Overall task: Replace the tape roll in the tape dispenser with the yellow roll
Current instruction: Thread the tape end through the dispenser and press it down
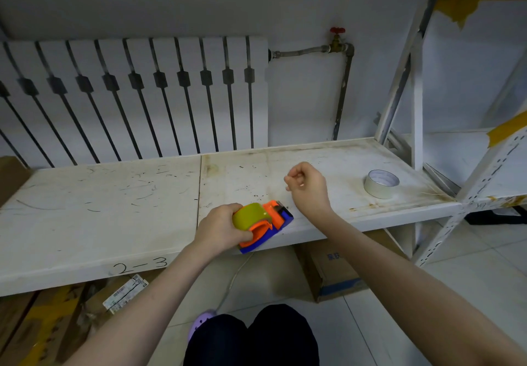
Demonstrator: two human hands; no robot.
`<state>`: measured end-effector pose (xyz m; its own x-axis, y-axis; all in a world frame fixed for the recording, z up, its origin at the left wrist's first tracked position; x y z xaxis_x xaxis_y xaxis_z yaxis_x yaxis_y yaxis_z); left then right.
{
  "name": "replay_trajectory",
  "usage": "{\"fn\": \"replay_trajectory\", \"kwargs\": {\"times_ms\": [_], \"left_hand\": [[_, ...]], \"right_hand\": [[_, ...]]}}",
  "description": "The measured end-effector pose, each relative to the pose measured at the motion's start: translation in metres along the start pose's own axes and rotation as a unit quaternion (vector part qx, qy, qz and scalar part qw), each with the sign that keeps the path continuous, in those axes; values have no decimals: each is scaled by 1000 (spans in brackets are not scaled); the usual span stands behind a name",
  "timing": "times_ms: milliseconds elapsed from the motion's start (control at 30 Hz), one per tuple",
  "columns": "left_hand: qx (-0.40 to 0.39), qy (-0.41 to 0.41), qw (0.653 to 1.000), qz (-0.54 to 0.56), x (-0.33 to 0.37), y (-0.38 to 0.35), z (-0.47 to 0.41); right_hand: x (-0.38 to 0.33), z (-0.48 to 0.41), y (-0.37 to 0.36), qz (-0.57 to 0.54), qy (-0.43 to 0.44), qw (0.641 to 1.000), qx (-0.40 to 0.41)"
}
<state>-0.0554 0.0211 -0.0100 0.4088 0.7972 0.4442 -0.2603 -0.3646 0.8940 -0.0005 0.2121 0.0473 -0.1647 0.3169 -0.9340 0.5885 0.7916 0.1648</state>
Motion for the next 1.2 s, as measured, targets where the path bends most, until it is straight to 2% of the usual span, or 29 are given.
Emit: {"fn": "replay_trajectory", "kwargs": {"times_ms": [67, 167, 333, 467, 633, 800, 900, 1000, 1200], "left_hand": [[-2, -3, 1000, 0, 0, 0, -3], [-7, -11, 1000, 5, 5, 1, -6], [-23, -11, 1000, 3, 7, 3, -6], [-23, -12, 1000, 4, 4, 4, -3], [-19, -16, 1000, -11, -4, 13, 3], [14, -11, 1000, -15, -14, 34, 8], [15, -13, 1000, -9, -18, 41, 6], [5, -18, 1000, -22, -21, 43, 0], [-11, 1, 996, -90, -32, 47, -21]], "right_hand": [[-32, 6, -12, 55, 95, 993, -38], [-65, 24, -34, 109, 220, 965, -92], [-99, 40, -36, 79, 285, 952, -73], [-123, 45, -40, 83, 325, 937, -98], [-100, 26, -15, 31, 225, 972, -54], [-47, 0, 18, -49, 61, 996, 29], [-5, -6, 32, -114, -41, 989, 81], [36, -6, 35, -133, -122, 977, 110], [83, 5, 21, -152, -211, 956, 133]]}}
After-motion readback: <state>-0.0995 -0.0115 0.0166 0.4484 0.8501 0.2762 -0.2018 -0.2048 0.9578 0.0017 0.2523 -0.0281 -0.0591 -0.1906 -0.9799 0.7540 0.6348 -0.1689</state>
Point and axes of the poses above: each hand's wrist, its own z-axis away from the middle knuckle, its own y-axis out of the back of the hand, x = y × z, the point moved 9 cm from there along -z, towards the middle knuckle, and after that the axes turned 10 degrees about -z, right-handed, at the moved point
